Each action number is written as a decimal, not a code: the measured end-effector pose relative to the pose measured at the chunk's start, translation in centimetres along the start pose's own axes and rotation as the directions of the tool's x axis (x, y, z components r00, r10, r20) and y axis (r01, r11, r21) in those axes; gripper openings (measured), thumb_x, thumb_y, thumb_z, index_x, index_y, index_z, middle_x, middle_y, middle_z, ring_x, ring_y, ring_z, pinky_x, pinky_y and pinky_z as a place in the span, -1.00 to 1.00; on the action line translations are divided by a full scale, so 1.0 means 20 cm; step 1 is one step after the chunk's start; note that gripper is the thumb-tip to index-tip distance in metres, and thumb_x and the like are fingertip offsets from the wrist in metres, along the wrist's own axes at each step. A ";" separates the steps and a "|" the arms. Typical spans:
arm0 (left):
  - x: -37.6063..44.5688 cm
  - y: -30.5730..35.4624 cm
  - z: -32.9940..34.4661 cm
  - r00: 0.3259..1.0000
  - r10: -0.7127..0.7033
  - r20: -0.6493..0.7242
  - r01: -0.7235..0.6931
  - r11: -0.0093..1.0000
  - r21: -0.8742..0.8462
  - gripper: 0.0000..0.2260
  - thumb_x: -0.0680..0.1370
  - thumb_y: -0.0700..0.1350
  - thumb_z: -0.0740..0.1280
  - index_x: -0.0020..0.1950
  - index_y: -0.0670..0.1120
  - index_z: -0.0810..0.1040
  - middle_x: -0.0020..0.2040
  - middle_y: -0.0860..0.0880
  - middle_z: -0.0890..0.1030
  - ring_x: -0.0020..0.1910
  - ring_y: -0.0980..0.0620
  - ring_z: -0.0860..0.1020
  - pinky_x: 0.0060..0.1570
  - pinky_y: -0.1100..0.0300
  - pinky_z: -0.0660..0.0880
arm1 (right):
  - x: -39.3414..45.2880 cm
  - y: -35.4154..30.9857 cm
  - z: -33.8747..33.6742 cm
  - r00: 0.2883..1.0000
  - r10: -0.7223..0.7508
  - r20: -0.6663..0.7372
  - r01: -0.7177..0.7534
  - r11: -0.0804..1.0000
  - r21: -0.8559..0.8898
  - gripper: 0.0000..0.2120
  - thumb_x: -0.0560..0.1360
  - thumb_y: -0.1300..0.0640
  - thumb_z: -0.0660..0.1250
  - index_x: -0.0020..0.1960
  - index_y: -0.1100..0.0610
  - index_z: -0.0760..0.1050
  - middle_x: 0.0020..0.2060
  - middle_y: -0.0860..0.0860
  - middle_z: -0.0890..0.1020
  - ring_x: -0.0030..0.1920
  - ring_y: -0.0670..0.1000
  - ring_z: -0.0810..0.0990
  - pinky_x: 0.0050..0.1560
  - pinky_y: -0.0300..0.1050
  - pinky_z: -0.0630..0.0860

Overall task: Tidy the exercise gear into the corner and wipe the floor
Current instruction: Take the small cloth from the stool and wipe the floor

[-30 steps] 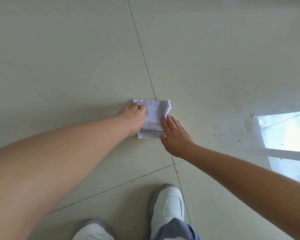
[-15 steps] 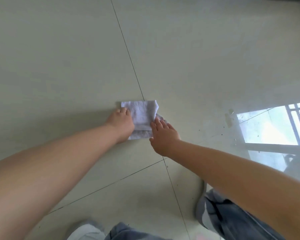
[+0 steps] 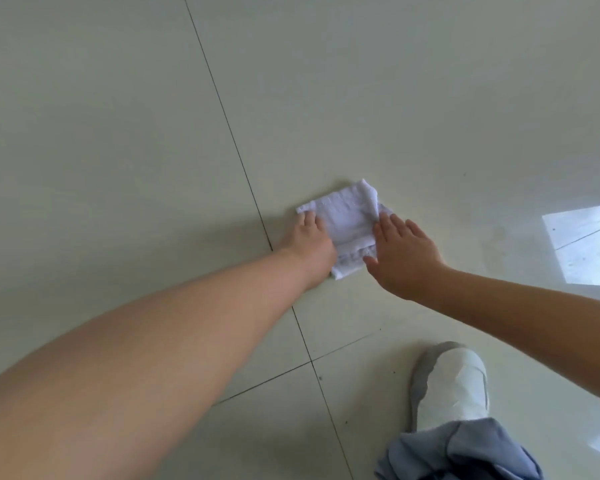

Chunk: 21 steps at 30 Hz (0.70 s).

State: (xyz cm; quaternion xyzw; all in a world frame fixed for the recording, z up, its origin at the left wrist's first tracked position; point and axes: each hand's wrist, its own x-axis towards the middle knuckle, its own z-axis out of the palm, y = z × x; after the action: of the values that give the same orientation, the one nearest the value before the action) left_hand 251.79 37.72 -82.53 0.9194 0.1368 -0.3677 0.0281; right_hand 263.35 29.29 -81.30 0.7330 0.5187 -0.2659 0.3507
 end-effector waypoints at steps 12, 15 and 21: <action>-0.07 -0.42 0.14 0.897 -0.433 -0.084 0.383 0.858 -0.342 -0.69 0.60 -0.25 0.11 0.31 -0.25 0.45 0.32 -0.22 0.44 0.36 -0.16 0.38 0.29 0.09 0.33 | 0.37 -0.31 -0.27 0.931 -0.171 -0.321 0.258 0.933 0.250 -0.52 0.64 0.03 -0.06 0.53 -0.07 -0.08 0.54 0.13 -0.15 0.54 0.14 -0.19 0.51 0.07 -0.23; -0.25 -0.39 0.30 0.910 -0.305 -0.280 0.248 0.943 -0.221 -0.90 0.32 -0.37 0.31 -0.29 -0.30 0.63 -0.28 -0.27 0.63 -0.31 -0.21 0.65 -0.33 0.11 0.58 | 0.21 -0.39 -0.20 0.873 -0.395 -0.288 0.431 0.900 0.071 -0.51 0.63 0.07 -0.04 0.54 0.04 -0.05 0.54 0.13 -0.10 0.54 0.13 -0.14 0.50 0.09 -0.23; -0.50 -0.11 0.59 0.953 -0.172 -0.248 0.160 0.985 -0.068 -0.59 0.27 -0.19 0.06 -0.31 -0.30 0.69 -0.27 -0.25 0.70 -0.28 -0.18 0.70 -0.32 0.11 0.62 | -0.13 -0.33 0.13 0.796 -0.599 -0.091 0.585 0.799 -0.142 -0.45 0.64 -0.02 -0.08 0.54 0.18 -0.14 0.54 0.13 -0.15 0.54 0.10 -0.19 0.47 0.15 -0.32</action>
State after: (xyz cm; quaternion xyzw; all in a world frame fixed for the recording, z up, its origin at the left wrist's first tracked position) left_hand 236.25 35.74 -84.18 0.9431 0.2245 -0.2454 0.0012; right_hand 256.20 27.28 -82.54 0.5302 0.7571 -0.2854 0.2535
